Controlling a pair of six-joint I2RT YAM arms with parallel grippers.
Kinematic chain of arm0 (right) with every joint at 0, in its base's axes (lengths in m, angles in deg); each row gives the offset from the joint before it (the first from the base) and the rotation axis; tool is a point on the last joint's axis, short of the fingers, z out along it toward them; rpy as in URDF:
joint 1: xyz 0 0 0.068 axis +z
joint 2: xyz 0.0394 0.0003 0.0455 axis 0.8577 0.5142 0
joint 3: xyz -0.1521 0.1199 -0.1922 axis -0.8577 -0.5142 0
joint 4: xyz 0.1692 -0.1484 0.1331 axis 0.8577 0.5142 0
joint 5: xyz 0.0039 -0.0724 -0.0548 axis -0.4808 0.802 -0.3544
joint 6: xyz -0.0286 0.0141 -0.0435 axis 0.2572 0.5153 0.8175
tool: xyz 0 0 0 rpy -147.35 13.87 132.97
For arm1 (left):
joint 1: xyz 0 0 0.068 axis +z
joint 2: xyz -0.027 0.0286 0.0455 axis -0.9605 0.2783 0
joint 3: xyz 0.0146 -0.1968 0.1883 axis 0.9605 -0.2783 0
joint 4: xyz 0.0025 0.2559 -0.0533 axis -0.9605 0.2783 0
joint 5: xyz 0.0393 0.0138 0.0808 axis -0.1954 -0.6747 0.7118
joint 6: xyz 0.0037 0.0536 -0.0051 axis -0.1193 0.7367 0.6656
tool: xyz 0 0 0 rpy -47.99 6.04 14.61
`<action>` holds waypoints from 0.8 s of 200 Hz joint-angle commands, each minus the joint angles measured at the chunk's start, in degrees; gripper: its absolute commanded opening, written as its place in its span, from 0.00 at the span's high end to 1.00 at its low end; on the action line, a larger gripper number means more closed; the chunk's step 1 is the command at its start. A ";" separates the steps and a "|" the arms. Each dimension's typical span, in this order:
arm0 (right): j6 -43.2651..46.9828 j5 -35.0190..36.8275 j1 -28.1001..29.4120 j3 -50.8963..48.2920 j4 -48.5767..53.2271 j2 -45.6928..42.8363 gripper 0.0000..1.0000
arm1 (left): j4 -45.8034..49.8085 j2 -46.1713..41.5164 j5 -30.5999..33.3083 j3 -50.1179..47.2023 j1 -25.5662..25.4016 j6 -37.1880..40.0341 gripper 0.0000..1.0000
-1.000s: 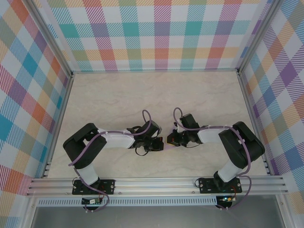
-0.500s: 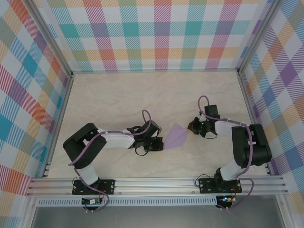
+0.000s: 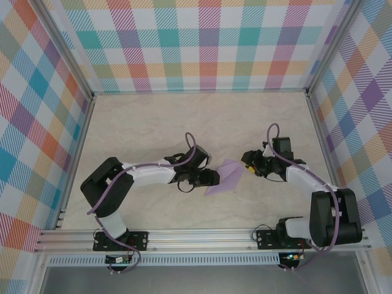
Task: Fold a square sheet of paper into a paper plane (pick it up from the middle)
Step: Fourth fold the wing at the center of the table, then pick up the paper from the center of the table.
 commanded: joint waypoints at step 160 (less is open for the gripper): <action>-11.24 1.98 14.59 -1.05 -19.42 13.01 0.64 | 9.06 -10.48 7.38 -0.46 12.35 -3.15 0.00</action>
